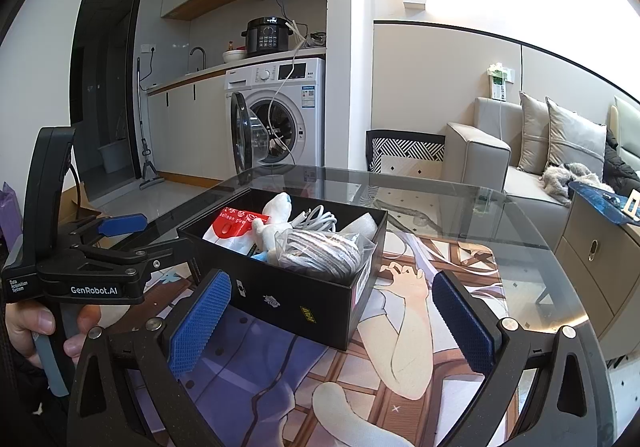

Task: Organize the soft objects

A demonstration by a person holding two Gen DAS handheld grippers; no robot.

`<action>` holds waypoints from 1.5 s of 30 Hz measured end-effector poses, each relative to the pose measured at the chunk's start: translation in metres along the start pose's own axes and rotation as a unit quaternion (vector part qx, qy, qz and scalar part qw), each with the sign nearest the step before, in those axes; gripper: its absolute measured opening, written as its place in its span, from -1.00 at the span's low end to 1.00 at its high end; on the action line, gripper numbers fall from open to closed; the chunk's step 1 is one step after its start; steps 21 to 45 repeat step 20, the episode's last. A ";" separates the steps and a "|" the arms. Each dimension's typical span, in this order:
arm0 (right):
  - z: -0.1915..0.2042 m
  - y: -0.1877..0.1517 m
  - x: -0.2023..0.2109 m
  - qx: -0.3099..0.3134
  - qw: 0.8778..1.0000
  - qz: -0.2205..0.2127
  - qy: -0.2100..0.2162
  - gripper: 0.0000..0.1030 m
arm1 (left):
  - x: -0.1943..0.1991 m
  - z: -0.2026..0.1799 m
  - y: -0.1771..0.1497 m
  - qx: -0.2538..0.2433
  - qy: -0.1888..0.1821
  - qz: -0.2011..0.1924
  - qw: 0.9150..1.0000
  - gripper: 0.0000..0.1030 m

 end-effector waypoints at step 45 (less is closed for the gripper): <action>0.000 0.000 0.000 -0.001 1.000 -0.001 0.000 0.99 | -0.001 0.007 0.003 0.005 0.005 -0.002 1.000 1.00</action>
Point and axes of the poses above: each gripper's, at about its wrist camera, not at the fingertips, and x roughly against the way its jaws point, z to its left, y to its top, the point moved 3 cm from there along -x, roughly the way its jaws point, and after that the axes turned 3 degrees about -z, right-handed, at the moved point
